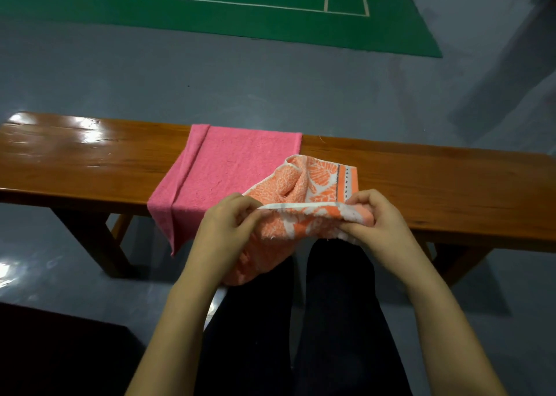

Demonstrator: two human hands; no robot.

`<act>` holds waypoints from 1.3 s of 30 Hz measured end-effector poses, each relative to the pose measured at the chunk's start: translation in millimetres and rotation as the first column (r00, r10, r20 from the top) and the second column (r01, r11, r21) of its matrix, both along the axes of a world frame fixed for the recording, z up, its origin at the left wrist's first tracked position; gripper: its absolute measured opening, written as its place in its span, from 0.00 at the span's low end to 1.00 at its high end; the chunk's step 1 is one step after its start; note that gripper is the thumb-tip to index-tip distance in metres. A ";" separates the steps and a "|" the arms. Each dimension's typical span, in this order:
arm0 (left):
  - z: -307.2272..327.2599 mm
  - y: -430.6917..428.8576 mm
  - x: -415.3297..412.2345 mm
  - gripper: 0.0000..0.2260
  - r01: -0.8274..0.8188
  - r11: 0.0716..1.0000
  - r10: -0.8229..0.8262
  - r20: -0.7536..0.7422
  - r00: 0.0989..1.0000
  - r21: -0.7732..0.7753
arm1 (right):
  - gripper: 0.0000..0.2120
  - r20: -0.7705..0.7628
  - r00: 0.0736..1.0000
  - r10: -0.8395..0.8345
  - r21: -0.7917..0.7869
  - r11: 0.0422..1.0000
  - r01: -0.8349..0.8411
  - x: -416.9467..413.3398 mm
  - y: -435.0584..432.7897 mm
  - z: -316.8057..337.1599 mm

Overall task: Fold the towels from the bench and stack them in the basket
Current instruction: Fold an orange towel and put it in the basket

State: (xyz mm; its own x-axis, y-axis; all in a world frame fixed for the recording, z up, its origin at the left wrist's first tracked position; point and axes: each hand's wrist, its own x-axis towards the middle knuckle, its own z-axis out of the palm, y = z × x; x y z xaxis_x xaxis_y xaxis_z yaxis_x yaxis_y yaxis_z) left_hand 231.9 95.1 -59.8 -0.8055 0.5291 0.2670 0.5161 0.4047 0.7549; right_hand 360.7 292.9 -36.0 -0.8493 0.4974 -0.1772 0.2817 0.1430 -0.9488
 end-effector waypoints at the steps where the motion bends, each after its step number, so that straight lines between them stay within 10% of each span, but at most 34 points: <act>1: 0.2 -0.3 -0.4 0.04 -0.014 1.000 0.014 0.013 1.000 0.004 | 0.15 -0.078 0.997 -0.017 -0.096 0.995 0.010 -0.5 -1.5 -1.0; 5: 1.6 -2.8 -1.2 0.02 -0.066 0.998 0.067 0.076 0.995 -0.018 | 0.14 -0.228 0.957 -0.182 -0.403 0.912 0.077 -1.7 -6.6 0.6; 13: 20.0 9.7 10.8 0.20 -0.349 0.891 0.167 0.504 0.847 0.290 | 0.07 -0.155 0.911 -0.383 -0.421 0.859 0.289 -5.5 -14.4 -4.9; 18: 48.7 41.9 50.5 0.07 -0.408 0.725 -0.254 0.766 0.591 0.555 | 0.07 -0.215 0.919 -0.331 -0.419 0.881 0.220 -15.8 -38.2 -0.2; 20: 47.8 47.0 59.7 0.08 -0.298 0.767 -0.318 0.741 0.592 0.568 | 0.09 -0.232 0.931 -0.282 -0.402 0.900 0.172 -17.5 -42.8 0.9; 26: 27.5 37.1 44.3 0.07 -0.028 0.959 -0.037 0.224 0.974 0.281 | 0.11 -0.249 0.936 -0.249 -0.368 0.918 0.147 -13.3 -41.4 0.6; 39: 36.0 52.4 51.2 0.06 0.007 0.996 0.003 -0.117 0.993 0.084 | 0.15 -0.321 0.942 -0.092 -0.364 0.931 -0.033 -6.0 -42.3 -4.2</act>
State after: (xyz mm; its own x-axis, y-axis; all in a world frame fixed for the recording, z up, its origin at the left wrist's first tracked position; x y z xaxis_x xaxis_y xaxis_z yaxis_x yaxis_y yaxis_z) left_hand 283.1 147.5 -23.8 -0.7649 0.5027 0.4027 0.6036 0.3414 0.7205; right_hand 354.6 250.6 -40.2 -0.8758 0.4785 -0.0633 -0.0548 -0.2289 -0.9719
